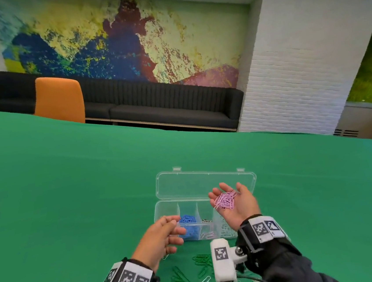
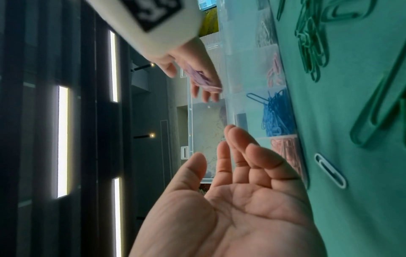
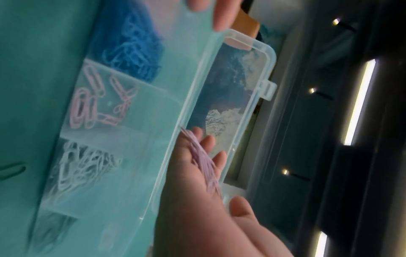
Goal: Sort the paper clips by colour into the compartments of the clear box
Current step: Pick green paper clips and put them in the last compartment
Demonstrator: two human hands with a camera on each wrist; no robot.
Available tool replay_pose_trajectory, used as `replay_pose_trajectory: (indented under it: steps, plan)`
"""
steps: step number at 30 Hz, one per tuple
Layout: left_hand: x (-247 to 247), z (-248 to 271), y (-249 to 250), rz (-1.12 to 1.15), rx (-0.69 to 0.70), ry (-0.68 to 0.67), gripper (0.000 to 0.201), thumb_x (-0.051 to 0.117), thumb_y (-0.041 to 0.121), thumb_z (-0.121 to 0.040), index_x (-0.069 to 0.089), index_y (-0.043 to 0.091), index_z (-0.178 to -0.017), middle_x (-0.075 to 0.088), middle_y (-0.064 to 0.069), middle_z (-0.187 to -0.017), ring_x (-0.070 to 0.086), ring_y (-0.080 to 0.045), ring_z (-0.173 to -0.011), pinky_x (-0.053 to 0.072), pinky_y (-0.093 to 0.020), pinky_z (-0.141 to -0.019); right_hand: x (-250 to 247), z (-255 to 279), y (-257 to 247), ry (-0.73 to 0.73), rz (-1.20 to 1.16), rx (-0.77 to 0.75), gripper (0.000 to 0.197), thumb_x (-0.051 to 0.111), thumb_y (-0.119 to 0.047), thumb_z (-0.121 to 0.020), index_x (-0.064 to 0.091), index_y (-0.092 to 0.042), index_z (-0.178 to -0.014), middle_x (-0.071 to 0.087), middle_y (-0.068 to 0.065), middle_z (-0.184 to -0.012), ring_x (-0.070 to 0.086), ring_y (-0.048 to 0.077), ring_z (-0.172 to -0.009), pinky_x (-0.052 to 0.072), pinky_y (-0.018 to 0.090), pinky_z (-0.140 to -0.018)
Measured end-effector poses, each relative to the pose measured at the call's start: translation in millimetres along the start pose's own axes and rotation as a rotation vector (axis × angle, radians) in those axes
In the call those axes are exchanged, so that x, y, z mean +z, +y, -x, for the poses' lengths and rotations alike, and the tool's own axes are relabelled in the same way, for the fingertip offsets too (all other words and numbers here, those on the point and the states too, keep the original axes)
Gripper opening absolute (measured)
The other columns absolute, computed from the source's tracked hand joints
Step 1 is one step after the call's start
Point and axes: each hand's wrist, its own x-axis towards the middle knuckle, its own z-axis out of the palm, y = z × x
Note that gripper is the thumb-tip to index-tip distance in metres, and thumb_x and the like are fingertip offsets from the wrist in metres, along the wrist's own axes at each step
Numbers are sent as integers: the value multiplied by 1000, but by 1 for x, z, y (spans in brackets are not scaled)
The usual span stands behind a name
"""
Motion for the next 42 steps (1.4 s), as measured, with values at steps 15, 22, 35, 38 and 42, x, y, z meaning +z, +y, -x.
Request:
replay_pose_trajectory:
  steps: [15, 22, 35, 38, 42]
  plan:
    - [-11, 4, 2, 40, 13, 57, 22, 43, 15, -97, 60, 8, -109, 65, -8, -95, 56, -15, -71, 45, -23, -58, -47, 40, -22, -107, 365, -222, 25, 38, -18, -98, 59, -5, -102, 64, 13, -93, 61, 26, -85, 49, 35, -78]
    - [-15, 4, 9, 54, 7, 117, 23, 47, 9, -94, 55, 8, -115, 63, -8, -95, 54, -17, -72, 42, -25, -58, -88, 59, -39, -226, 1374, -99, 15, 50, -2, -91, 58, -14, -93, 60, 1, -80, 56, 11, -63, 48, 21, -57]
    - [27, 16, -12, 423, -203, -109, 19, 45, 15, -95, 60, 6, -102, 64, -4, -71, 60, -12, -53, 45, -19, -44, -61, 28, 12, -305, 2350, -4, 23, 57, -14, -88, 43, -22, -72, 53, 1, -94, 48, 17, -87, 44, 27, -83]
    - [30, 15, -15, 557, -263, -86, 18, 45, 12, -94, 61, 4, -96, 64, -8, -71, 61, -15, -55, 48, -20, -45, -57, 28, 6, -311, 2314, -27, 26, 52, -10, -89, 42, -22, -68, 54, 1, -90, 55, 18, -89, 47, 26, -83]
    - [43, 19, -23, 628, -396, -79, 24, 42, 19, -96, 58, 2, -92, 61, -17, -85, 59, -28, -79, 49, -36, -69, -43, 39, -6, -375, 1976, -147, 22, 59, -13, -89, 47, -22, -73, 52, -9, -73, 48, 2, -64, 44, 11, -62]
